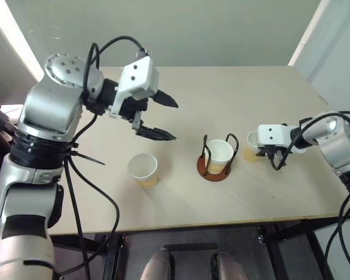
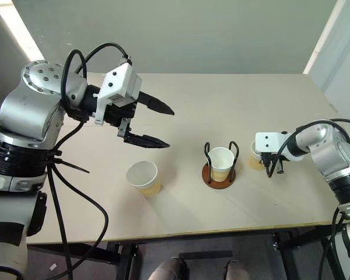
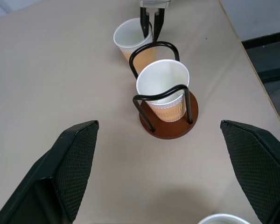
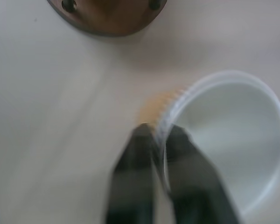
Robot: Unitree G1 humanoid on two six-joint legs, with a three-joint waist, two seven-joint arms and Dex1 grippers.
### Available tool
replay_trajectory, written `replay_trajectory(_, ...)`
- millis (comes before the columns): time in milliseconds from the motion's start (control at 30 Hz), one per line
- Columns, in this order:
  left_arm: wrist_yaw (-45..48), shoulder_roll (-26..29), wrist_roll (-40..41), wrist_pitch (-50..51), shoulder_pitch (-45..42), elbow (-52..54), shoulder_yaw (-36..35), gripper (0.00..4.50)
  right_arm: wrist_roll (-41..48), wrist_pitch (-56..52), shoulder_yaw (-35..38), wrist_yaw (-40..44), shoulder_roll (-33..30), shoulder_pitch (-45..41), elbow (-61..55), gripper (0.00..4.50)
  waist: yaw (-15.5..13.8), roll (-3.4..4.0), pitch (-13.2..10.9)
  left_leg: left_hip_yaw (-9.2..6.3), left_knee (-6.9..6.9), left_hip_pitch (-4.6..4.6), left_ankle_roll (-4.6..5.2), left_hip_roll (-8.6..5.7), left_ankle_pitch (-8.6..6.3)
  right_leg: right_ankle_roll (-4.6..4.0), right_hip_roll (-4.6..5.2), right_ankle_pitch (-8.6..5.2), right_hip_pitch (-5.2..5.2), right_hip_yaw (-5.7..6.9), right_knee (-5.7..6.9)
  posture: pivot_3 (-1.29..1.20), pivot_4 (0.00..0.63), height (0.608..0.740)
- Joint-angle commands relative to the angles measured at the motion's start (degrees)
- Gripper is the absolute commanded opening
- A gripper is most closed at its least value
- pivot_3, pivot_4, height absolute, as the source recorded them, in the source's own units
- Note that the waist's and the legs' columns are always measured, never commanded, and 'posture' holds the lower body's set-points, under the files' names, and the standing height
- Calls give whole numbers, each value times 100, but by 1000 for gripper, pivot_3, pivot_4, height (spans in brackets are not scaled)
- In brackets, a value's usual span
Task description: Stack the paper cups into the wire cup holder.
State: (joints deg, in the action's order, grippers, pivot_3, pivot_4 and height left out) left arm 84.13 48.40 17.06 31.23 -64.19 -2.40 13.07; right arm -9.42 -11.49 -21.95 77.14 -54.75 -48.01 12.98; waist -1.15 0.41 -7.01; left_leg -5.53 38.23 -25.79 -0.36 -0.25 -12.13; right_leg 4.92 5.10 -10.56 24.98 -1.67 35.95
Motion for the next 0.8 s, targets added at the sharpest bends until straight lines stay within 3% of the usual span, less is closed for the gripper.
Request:
replay_trajectory(33,-50,127,1,-58,-1,129,-237,4500,-15,66,194,164,-77,-235,-92,37,0,0,0,0,-2,0,-1,0,0,-2,0,-1,0,0,0,0,150,740)
replay_trajectory(167,-53,212,-9,-91,33,87,-258,4500,569,-486,623,579,-148,-480,-518,37,2,2,-1,0,-6,-1,-2,0,1,-18,0,-10,4,0,-1,0,150,740)
replay_trajectory(333,-37,264,29,-92,78,86,-272,4500,1289,-1462,998,1085,-145,-1472,-1137,37,19,12,-7,3,-17,-8,-25,0,14,-54,-3,-31,17,0,3,0,150,740)
replay_trajectory(500,26,228,52,-136,64,43,-251,4500,1677,-1949,769,1378,149,-2226,-1768,37,23,11,-7,-4,-25,-8,-26,1,13,-71,-6,-41,21,3,1,0,150,740)
replay_trajectory(800,44,240,37,-166,115,64,-263,4500,1531,-1683,228,1412,514,-2265,-2126,37,32,12,-7,-8,-19,-12,-27,0,14,-74,-7,-42,26,3,3,0,150,740)
